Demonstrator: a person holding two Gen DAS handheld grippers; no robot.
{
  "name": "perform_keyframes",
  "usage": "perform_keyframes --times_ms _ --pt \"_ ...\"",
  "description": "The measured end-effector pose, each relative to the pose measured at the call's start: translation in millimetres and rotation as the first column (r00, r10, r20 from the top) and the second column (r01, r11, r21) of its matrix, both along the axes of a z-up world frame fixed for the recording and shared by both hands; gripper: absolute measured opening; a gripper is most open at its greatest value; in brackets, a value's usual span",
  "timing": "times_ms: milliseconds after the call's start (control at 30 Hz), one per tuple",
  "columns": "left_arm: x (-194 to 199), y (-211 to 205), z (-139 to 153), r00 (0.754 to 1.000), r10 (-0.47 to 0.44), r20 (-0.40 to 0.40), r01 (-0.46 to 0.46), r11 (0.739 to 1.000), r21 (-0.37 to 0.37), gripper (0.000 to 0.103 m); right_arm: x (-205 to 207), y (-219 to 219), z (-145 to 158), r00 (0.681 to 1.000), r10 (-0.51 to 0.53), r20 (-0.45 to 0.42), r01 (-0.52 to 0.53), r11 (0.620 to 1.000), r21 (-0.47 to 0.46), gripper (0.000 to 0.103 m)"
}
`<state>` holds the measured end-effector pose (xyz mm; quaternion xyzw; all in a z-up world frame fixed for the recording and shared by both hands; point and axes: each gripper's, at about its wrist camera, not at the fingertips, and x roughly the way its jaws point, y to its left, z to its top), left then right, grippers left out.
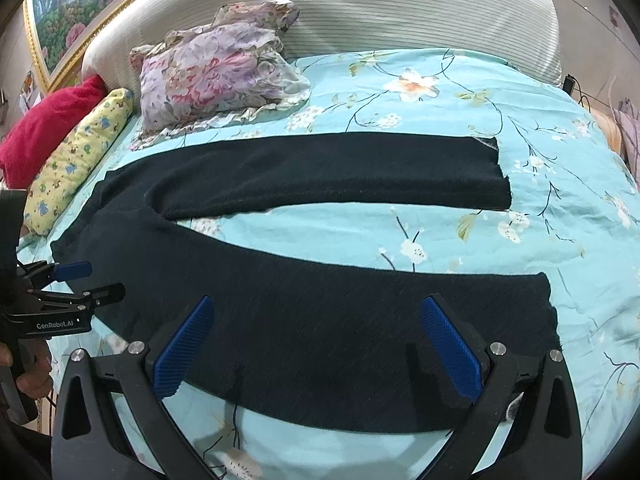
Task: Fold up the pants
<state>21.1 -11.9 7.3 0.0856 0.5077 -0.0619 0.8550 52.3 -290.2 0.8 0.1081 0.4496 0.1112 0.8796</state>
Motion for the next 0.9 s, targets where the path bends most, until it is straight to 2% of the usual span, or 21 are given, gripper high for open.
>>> perform_keyframes --times_ms 433,567,900 --pt "36 -14 9 0.998 -0.029 -0.054 0.031 0.999 0.032 0.083 24 -21 1 0.999 -0.052 -0.004 0.052 0.998 0.026 0.103" --pt "52 -17 14 0.998 -0.041 -0.042 0.041 0.999 0.003 0.083 35 -30 0 0.997 -0.073 -0.009 0.073 0.997 0.034 0.103" --pt "87 -30 20 0.996 -0.084 -0.024 0.084 0.996 -0.006 0.083 68 -50 -3 0.994 -0.108 -0.016 0.108 0.994 0.034 0.103"
